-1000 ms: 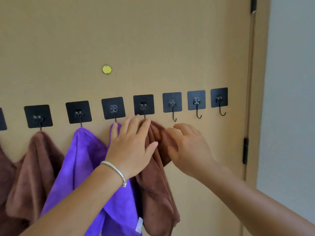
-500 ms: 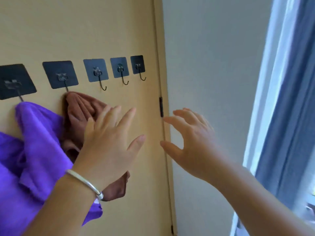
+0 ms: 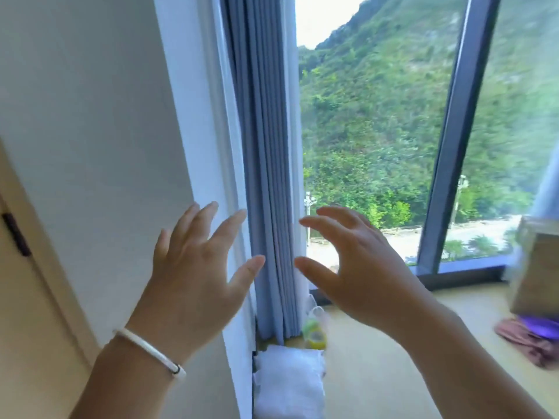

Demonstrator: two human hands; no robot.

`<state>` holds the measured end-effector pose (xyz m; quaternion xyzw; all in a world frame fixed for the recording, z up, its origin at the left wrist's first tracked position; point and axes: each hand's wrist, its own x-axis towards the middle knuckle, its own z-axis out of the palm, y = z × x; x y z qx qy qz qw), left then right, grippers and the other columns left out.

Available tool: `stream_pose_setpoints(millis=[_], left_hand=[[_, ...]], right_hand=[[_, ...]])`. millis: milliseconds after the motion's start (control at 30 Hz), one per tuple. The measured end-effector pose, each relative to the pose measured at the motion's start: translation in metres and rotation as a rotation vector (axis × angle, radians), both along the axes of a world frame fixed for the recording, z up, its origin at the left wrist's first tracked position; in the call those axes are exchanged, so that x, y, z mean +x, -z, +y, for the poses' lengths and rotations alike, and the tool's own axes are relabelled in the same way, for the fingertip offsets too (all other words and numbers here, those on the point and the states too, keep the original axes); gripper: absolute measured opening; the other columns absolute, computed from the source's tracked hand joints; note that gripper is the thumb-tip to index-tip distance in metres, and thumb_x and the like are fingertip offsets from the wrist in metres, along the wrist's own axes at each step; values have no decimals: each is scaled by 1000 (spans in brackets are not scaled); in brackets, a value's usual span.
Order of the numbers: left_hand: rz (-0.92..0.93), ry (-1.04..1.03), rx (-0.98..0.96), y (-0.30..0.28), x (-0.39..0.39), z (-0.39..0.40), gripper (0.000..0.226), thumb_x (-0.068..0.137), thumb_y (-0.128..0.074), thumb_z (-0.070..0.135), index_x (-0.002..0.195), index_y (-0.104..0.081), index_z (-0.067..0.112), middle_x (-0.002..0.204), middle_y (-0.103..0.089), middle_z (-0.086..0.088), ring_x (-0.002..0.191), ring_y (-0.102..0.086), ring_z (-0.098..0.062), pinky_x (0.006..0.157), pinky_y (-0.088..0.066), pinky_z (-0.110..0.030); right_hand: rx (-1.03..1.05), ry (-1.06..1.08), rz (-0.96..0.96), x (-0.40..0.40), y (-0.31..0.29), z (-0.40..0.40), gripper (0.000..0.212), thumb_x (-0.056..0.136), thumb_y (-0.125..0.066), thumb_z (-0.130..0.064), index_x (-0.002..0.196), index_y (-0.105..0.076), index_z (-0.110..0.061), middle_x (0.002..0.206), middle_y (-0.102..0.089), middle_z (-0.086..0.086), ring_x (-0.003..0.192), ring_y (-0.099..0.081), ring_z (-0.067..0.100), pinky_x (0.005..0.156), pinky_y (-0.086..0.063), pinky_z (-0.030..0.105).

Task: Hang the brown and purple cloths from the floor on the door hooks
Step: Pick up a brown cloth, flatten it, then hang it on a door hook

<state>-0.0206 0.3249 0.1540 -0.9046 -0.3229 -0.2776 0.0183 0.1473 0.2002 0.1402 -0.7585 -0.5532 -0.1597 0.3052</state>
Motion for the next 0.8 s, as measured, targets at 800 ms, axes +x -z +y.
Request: stream_pose_setpoints(millis=[800], left_hand=[[63,1042,-67,41,402,-409,74,80,-21,72,147,-7,45,159,-5,7,145,8,-10,119,-6,-47]], right_hand=[[-3,1037,171,203,40,-490,66,79,-40,-63,140,-39,-39,145,-35,-15,133,-27,4,111,-26,29]])
